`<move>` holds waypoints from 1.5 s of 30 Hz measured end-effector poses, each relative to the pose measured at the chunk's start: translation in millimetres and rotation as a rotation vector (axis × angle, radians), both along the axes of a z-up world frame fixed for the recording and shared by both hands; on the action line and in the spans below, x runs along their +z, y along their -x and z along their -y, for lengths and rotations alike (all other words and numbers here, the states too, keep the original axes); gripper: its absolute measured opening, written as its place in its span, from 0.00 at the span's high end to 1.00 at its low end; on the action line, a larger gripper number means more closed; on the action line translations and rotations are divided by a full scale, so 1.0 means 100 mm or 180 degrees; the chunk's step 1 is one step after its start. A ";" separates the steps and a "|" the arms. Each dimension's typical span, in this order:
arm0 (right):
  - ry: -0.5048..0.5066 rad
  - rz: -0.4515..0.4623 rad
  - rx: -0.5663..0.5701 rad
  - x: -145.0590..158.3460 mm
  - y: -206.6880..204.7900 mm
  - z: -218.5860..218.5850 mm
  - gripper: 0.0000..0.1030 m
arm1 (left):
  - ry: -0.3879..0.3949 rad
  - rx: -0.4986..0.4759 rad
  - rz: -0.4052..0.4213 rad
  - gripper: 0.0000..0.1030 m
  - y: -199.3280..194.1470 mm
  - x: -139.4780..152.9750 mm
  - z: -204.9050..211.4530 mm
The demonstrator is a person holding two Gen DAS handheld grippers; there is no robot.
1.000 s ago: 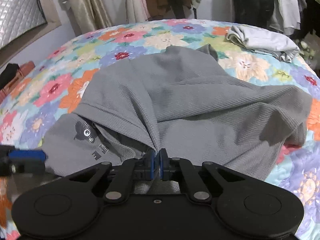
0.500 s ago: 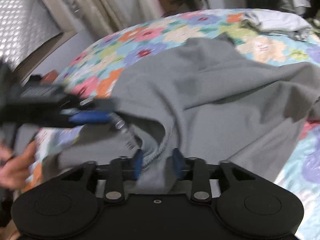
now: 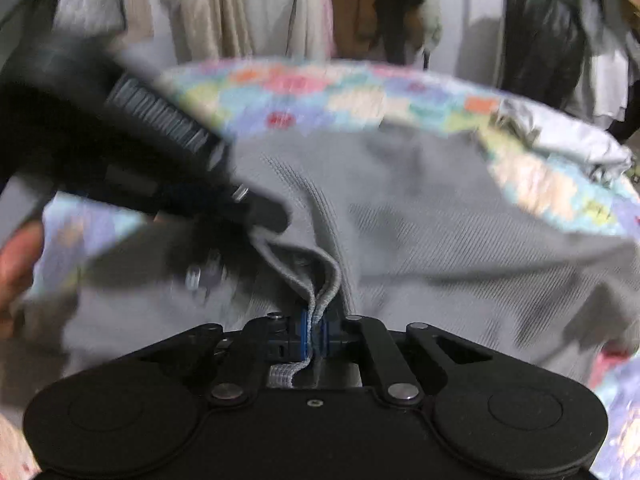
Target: Fold clothes
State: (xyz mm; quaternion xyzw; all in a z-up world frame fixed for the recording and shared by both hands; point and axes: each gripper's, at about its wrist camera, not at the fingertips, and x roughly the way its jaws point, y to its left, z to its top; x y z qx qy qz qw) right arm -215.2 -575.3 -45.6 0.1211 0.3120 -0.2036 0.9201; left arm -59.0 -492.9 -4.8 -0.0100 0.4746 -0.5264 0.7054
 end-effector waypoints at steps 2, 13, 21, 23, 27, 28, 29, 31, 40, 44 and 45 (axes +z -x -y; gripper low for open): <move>-0.0092 0.0337 -0.0086 0.22 0.18 0.11 0.94 | 0.0120 0.0007 -0.0082 0.79 -0.03 0.12 -0.07; -0.0531 0.0420 -0.1005 0.25 0.94 0.81 0.94 | -0.0126 0.0459 -0.0292 0.44 -0.12 0.02 -0.22; -0.0360 0.0241 -0.0767 0.23 0.76 0.73 0.94 | -0.0171 0.0792 -0.0969 0.44 -0.15 -0.38 -0.15; -0.0401 0.0266 -0.0678 0.23 0.75 0.72 0.93 | -0.0141 0.0819 -0.0969 0.44 -0.19 -0.43 -0.08; -0.0481 0.0315 -0.0501 0.24 0.73 0.70 0.92 | -0.0145 0.0677 -0.0846 0.80 -0.24 -0.49 0.11; -0.0501 0.0328 -0.0457 0.24 0.73 0.70 0.92 | -0.0176 0.0620 -0.0775 0.90 -0.25 -0.47 0.16; -0.0521 0.0340 -0.0413 0.24 0.72 0.69 0.92 | -0.0211 0.0572 -0.0704 0.92 -0.27 -0.46 0.19; -0.0561 0.0365 -0.0324 0.25 0.72 0.68 0.92 | -0.0113 0.0585 -0.0871 0.95 -0.38 -0.44 0.18; -0.0944 0.0663 0.0330 0.32 0.37 0.33 0.91 | 0.0005 0.0808 -0.0552 0.95 -1.26 0.06 -0.12; -0.1063 0.0744 0.0661 0.40 0.03 -0.01 0.92 | -0.0193 0.0865 -0.0430 0.95 -1.77 0.24 -0.23; -0.1008 0.0722 0.0661 0.43 -0.05 -0.08 0.92 | -0.0212 0.0833 -0.0407 0.95 -1.85 0.29 -0.25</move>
